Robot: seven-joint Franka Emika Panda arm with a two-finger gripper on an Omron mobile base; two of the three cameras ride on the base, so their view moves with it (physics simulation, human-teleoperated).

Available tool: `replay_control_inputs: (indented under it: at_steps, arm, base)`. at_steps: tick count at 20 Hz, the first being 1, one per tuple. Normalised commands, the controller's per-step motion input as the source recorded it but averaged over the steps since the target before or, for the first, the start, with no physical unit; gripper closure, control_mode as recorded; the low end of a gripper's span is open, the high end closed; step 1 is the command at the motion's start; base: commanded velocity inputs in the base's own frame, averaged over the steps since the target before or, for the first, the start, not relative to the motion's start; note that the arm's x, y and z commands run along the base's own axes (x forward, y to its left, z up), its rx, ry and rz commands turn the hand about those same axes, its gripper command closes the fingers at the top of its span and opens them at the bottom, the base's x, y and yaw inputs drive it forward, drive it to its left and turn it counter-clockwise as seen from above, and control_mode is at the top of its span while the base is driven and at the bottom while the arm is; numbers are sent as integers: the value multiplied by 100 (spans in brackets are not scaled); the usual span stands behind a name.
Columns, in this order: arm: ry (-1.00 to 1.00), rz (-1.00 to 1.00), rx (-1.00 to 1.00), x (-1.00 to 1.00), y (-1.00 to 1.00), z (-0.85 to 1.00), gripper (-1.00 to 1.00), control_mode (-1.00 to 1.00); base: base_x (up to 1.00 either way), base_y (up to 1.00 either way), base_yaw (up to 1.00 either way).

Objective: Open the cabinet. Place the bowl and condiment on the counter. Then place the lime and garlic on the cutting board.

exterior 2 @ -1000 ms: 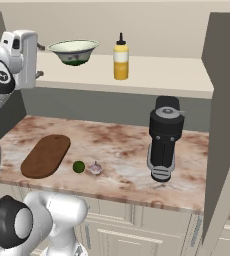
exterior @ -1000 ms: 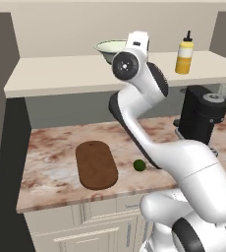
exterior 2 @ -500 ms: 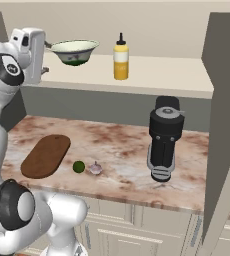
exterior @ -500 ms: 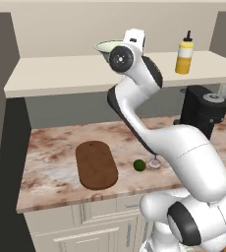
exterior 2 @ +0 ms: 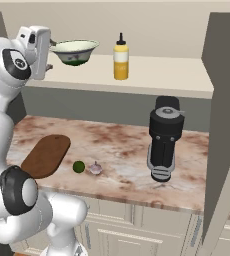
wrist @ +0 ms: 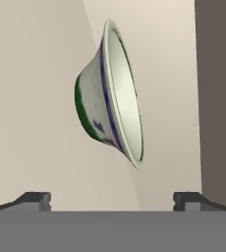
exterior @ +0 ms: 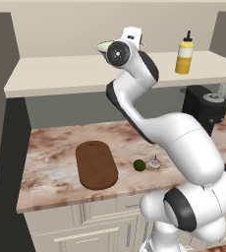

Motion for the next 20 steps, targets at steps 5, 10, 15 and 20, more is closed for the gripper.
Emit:
replay_control_inputs:
  at_steps: [5, 10, 15, 20]
  arm:
    - [0, 0, 2, 24, 0, 0, -100, -100]
    - [0, 0, 2, 25, 0, 0, -100, -100]
    - [0, 0, 2, 23, 0, 0, -100, -100]
    - [0, 0, 2, 16, 0, 0, -100, -100]
  base:
    - [0, 0, 0]
    - [0, 0, 0]
    - [0, 0, 0]
    - [0, 0, 0]
